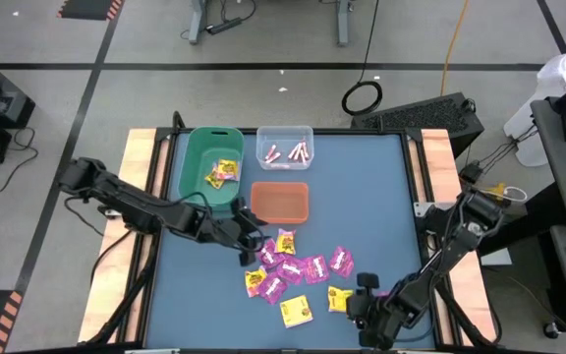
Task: Sort candy
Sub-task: Put the yellow candy into the green bin
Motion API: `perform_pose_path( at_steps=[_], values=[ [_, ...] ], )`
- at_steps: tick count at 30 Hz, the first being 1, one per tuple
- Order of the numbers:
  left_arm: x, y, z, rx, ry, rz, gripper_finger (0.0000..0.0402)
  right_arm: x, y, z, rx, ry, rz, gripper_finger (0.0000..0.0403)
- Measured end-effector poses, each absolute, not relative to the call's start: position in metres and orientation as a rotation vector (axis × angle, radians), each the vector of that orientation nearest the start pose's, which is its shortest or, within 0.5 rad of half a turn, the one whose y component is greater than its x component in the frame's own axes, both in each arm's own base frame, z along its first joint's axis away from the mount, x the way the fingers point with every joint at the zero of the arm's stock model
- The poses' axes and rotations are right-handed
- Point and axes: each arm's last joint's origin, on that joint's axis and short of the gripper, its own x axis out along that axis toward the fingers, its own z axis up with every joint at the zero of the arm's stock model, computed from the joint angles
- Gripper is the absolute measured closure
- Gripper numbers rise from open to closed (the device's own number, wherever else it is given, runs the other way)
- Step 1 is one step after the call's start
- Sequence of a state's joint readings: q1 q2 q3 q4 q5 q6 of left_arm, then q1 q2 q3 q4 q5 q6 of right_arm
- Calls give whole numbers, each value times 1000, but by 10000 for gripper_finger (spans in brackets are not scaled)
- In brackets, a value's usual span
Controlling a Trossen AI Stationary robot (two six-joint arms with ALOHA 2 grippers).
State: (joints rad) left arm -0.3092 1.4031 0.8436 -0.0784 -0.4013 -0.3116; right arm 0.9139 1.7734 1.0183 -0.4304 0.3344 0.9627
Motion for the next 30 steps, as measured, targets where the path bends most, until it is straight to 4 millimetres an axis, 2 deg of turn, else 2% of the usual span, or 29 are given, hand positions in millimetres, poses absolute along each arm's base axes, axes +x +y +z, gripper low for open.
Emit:
perform_pose_path(
  at_steps=[12, 22, 26, 30],
  values=[
    [285, -92, 236, -105, 461, 146, 214, 212, 250, 142, 198, 1073, -95, 249],
    [280, -105, 236, -82, 450, 143, 214, 221, 239, 139, 202, 1088, -145, 250],
    [279, -109, 236, -76, 448, 138, 214, 225, 238, 132, 195, 1099, -170, 251],
    [278, -110, 236, -72, 448, 135, 214, 226, 237, 129, 203, 1110, -184, 274]
  ],
)
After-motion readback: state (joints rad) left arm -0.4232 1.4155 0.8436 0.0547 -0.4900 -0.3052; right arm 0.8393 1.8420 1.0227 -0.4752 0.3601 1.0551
